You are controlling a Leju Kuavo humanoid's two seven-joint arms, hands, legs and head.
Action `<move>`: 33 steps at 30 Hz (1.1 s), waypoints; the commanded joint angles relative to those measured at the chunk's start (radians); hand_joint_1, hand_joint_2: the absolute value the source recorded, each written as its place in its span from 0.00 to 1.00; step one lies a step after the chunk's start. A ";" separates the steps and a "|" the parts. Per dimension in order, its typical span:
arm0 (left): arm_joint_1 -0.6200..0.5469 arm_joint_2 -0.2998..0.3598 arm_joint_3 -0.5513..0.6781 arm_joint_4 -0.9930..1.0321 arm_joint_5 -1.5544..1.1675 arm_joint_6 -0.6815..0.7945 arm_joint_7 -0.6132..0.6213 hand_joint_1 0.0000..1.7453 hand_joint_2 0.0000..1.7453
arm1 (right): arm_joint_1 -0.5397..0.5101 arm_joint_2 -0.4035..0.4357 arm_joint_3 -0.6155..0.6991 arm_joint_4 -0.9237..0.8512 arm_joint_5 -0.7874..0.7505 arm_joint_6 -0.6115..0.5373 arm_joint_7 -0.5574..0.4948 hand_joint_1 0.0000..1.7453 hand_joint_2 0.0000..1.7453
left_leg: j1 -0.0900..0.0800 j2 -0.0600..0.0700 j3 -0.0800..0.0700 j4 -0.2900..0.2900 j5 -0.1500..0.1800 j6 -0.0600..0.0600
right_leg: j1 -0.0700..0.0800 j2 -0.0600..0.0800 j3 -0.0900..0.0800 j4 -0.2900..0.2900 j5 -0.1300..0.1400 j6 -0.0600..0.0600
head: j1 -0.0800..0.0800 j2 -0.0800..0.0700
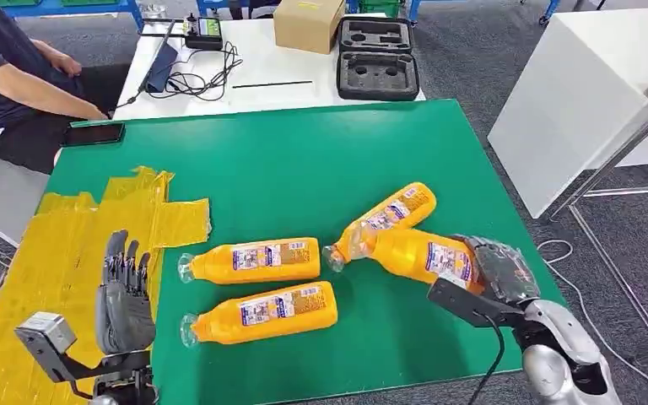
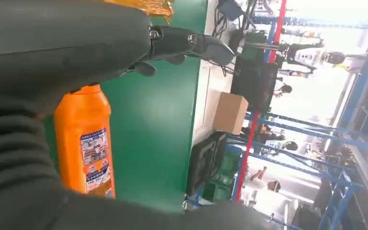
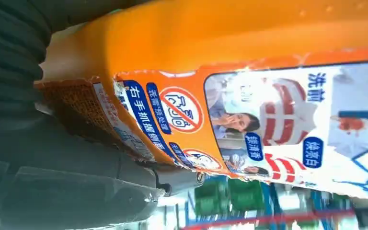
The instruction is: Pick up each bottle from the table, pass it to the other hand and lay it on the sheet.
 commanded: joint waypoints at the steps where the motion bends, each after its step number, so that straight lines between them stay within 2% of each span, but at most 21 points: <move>1: -0.049 -0.004 -0.026 0.024 0.080 -0.016 -0.016 0.00 1.00 | -0.149 0.112 0.095 0.030 -0.185 -0.102 -0.022 1.00 1.00 | 0.001 0.004 0.001 0.001 -0.002 -0.003 | 0.001 0.005 -0.001 0.002 0.000 -0.003 | 0.000 0.000; 2: -0.056 0.001 -0.034 0.026 0.094 -0.017 -0.016 0.00 1.00 | -0.186 0.122 0.120 0.073 -0.220 -0.099 -0.030 1.00 1.00 | 0.001 0.007 0.001 0.002 -0.002 -0.003 | 0.001 0.009 -0.003 0.003 0.001 -0.004 | 0.000 0.000; 3: -0.067 0.010 -0.046 0.034 0.104 -0.015 -0.015 0.00 1.00 | -0.231 0.134 0.156 0.134 -0.240 -0.125 -0.033 1.00 1.00 | 0.001 0.005 0.000 0.001 -0.001 -0.002 | 0.001 0.006 -0.002 0.001 0.001 -0.003 | 0.000 0.000; 5: -0.071 0.013 -0.050 0.038 0.107 -0.011 -0.015 0.00 1.00 | -0.246 0.135 0.173 0.155 -0.242 -0.142 -0.030 1.00 1.00 | 0.001 0.008 0.000 0.001 0.000 -0.003 | 0.001 0.010 -0.003 0.002 0.003 -0.004 | 0.000 0.000; 7: -0.073 0.019 -0.058 0.041 0.123 -0.014 -0.019 0.00 1.00 | -0.263 0.145 0.196 0.181 -0.240 -0.165 -0.034 1.00 1.00 | 0.001 0.005 0.000 0.000 0.001 -0.002 | 0.001 0.005 -0.001 0.000 0.002 -0.003 | 0.000 0.000; 9: -0.099 0.030 -0.087 0.052 0.153 -0.030 -0.022 0.00 1.00 | -0.354 0.230 0.282 0.294 -0.145 -0.264 -0.006 1.00 1.00 | 0.001 0.004 0.001 0.000 0.001 -0.003 | 0.001 0.005 -0.001 0.000 0.002 -0.004 | 0.000 0.000; 10: -0.105 0.032 -0.095 0.053 0.158 -0.027 -0.022 0.00 1.00 | -0.379 0.241 0.311 0.325 -0.144 -0.289 0.009 1.00 1.00 | 0.000 0.006 0.001 -0.001 0.003 -0.002 | 0.000 0.006 -0.002 0.000 0.003 -0.003 | 0.000 0.000; 13: -0.120 0.038 -0.113 0.061 0.169 -0.036 -0.018 0.00 1.00 | -0.406 0.250 0.346 0.356 -0.168 -0.322 0.009 1.00 1.00 | 0.001 0.007 -0.001 0.000 0.003 -0.002 | 0.001 0.007 -0.003 0.001 0.003 -0.003 | 0.000 0.000; 15: -0.171 0.045 -0.153 0.101 0.184 -0.060 -0.002 0.00 1.00 | -0.422 0.291 0.375 0.377 -0.146 -0.378 0.032 1.00 1.00 | 0.000 0.005 -0.001 -0.001 0.004 -0.003 | 0.001 0.007 -0.003 0.002 0.003 -0.004 | 0.000 0.000; 16: -0.209 0.043 -0.176 0.133 0.194 -0.062 0.007 0.00 1.00 | -0.437 0.320 0.403 0.392 -0.077 -0.415 0.083 1.00 1.00 | 0.001 0.005 0.000 0.000 0.004 -0.004 | 0.001 0.006 -0.003 0.002 0.003 -0.005 | 0.000 0.000; 20: -0.254 0.048 -0.219 0.170 0.226 -0.043 0.005 0.00 1.00 | -0.476 0.367 0.406 0.438 -0.096 -0.416 0.126 1.00 1.00 | 0.002 0.002 -0.003 0.000 0.006 -0.004 | 0.001 0.003 -0.005 0.003 0.004 -0.005 | 0.000 0.000; 24: -0.320 0.068 -0.283 0.240 0.250 -0.030 -0.004 0.00 1.00 | -0.603 0.438 0.404 0.628 -0.092 -0.415 0.152 1.00 1.00 | 0.001 0.002 -0.004 0.000 0.007 -0.004 | 0.001 0.003 -0.007 0.004 0.004 -0.005 | 0.000 0.000; 26: -0.349 0.067 -0.294 0.271 0.263 -0.025 -0.005 0.00 1.00 | -0.655 0.487 0.419 0.726 -0.095 -0.424 0.127 1.00 1.00 | 0.001 0.003 -0.005 0.000 0.008 -0.004 | 0.001 0.003 -0.008 0.004 0.004 -0.005 | 0.000 0.000; 33: -0.367 0.066 -0.287 0.284 0.275 -0.023 -0.004 0.00 1.00 | -0.680 0.551 0.488 0.777 -0.088 -0.414 0.123 1.00 1.00 | 0.001 0.001 -0.006 0.000 0.009 -0.004 | 0.001 0.001 -0.009 0.005 0.004 -0.004 | 0.000 0.000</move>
